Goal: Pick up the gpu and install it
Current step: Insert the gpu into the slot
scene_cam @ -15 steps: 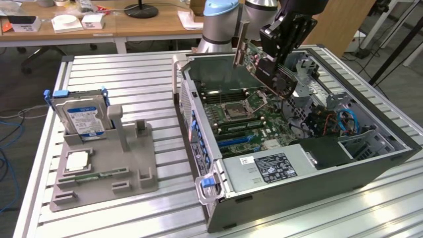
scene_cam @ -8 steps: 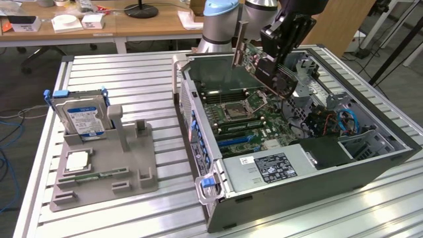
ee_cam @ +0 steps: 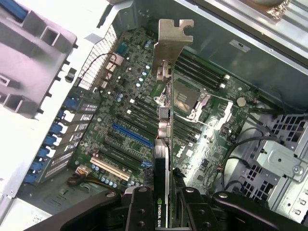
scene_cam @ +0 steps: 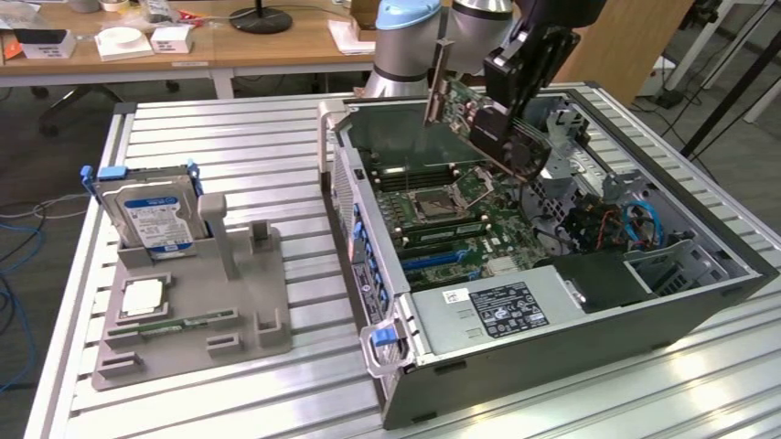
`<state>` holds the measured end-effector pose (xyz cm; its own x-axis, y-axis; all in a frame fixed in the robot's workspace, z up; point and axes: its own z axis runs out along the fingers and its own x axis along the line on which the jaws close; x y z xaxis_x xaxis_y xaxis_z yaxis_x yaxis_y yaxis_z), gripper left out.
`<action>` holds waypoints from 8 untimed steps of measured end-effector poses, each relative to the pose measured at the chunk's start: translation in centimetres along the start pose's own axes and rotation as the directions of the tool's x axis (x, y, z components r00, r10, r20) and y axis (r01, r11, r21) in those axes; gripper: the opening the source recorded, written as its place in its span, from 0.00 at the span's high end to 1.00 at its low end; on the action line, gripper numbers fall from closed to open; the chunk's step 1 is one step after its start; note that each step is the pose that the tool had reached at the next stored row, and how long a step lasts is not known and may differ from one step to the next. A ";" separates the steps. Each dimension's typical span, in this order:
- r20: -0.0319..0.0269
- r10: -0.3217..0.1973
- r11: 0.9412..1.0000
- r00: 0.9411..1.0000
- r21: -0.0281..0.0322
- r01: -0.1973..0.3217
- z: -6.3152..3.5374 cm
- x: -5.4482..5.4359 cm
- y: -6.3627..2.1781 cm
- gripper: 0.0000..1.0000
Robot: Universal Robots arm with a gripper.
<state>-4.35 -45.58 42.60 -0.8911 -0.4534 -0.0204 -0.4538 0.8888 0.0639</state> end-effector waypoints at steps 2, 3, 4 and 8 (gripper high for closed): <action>-0.001 -0.019 1.000 1.000 0.000 0.019 0.00 0.0 0.00 0.74; -0.002 -0.029 1.000 1.000 -0.001 0.029 0.00 0.0 0.00 0.74; -0.002 -0.037 0.999 0.999 -0.001 0.037 0.00 0.0 0.00 0.74; -0.005 -0.074 0.997 0.997 -0.002 0.074 0.00 0.0 0.00 0.74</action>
<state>-4.35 -45.58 42.60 -0.8549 -0.5184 -0.0204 -0.5185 0.8527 0.0639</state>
